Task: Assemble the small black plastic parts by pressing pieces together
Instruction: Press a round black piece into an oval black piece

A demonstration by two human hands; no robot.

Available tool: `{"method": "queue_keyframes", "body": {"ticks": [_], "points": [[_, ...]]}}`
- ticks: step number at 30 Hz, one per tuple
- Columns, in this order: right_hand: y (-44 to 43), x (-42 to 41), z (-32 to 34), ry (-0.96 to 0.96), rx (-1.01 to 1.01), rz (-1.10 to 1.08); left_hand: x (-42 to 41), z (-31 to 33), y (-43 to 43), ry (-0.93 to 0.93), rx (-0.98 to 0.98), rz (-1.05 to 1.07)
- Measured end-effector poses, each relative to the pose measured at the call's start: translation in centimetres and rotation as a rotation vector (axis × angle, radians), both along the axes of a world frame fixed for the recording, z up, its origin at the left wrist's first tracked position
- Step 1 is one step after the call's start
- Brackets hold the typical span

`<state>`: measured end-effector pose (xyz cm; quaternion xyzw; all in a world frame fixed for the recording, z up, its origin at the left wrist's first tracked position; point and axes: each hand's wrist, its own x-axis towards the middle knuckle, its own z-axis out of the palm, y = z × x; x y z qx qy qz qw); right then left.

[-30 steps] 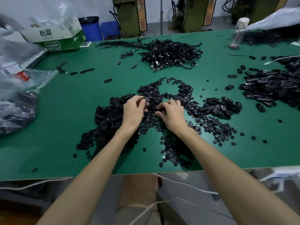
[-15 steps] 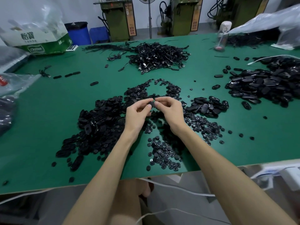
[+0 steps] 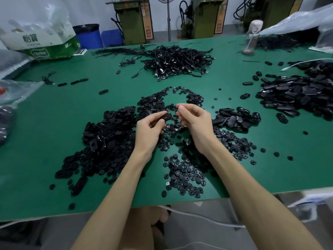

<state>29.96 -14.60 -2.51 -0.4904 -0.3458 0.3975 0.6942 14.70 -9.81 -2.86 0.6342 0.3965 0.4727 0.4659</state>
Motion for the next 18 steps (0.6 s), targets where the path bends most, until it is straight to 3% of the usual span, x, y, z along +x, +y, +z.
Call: {"method": "queue_keyframes", "body": {"ticks": [4,18], "points": [[-0.4,0.4,0.6,0.134,0.029,0.112,0.0,0.0,-0.1,-0.030,-0.016,-0.005],[-1.0,-0.7,1.5,0.232,0.048,0.294,0.2,0.2,-0.5,-0.051,-0.002,-0.052]]}}
